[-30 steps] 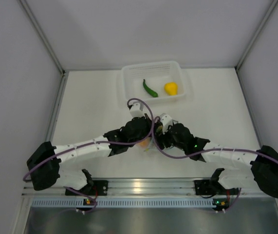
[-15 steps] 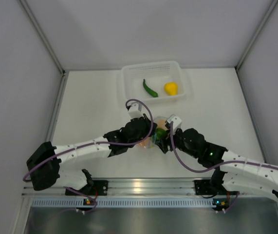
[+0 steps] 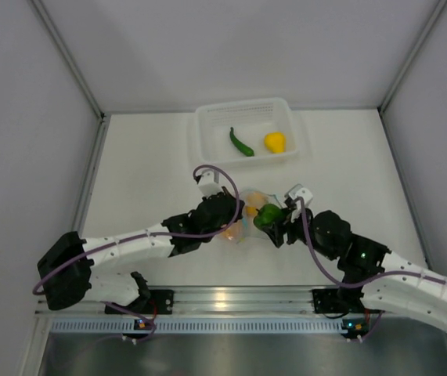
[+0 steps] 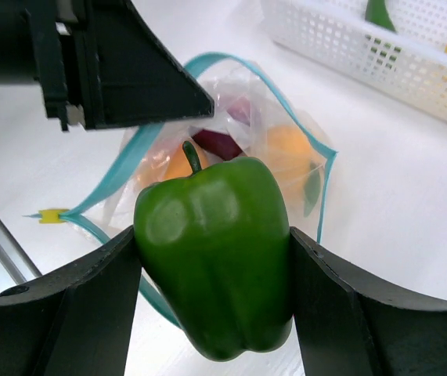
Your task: Open the zip-top bag and remove the fake food
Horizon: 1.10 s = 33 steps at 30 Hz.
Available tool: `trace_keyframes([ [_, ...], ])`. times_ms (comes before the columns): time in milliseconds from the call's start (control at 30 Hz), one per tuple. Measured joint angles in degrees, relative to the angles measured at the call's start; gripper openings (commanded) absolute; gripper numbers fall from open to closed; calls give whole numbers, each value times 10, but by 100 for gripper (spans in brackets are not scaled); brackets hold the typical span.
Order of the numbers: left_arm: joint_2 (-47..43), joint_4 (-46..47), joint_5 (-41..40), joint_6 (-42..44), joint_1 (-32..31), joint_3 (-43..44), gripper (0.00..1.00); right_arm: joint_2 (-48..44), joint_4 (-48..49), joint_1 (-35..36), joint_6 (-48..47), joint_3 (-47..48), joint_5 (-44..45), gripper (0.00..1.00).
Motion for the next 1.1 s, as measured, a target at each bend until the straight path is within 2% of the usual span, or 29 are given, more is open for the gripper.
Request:
trace_keyframes([
  [233,-2,0,0,-9,0,-16,0,-32,5,0,3,45,20,24],
  [400,-12,-1,1,-13,0,-30,0,26,11,-17,-15,136,59,23],
  [567,-17,-1,4,-18,0,-35,0,146,14,-136,-15,242,22,22],
  [733,-17,-1,11,-21,0,-37,0,321,12,-257,-5,355,-21,22],
  [900,-17,-1,18,-21,0,-37,0,506,7,-308,-7,495,-42,23],
  [1100,-19,-1,37,-16,0,-37,0,688,-1,-327,-25,629,-40,25],
])
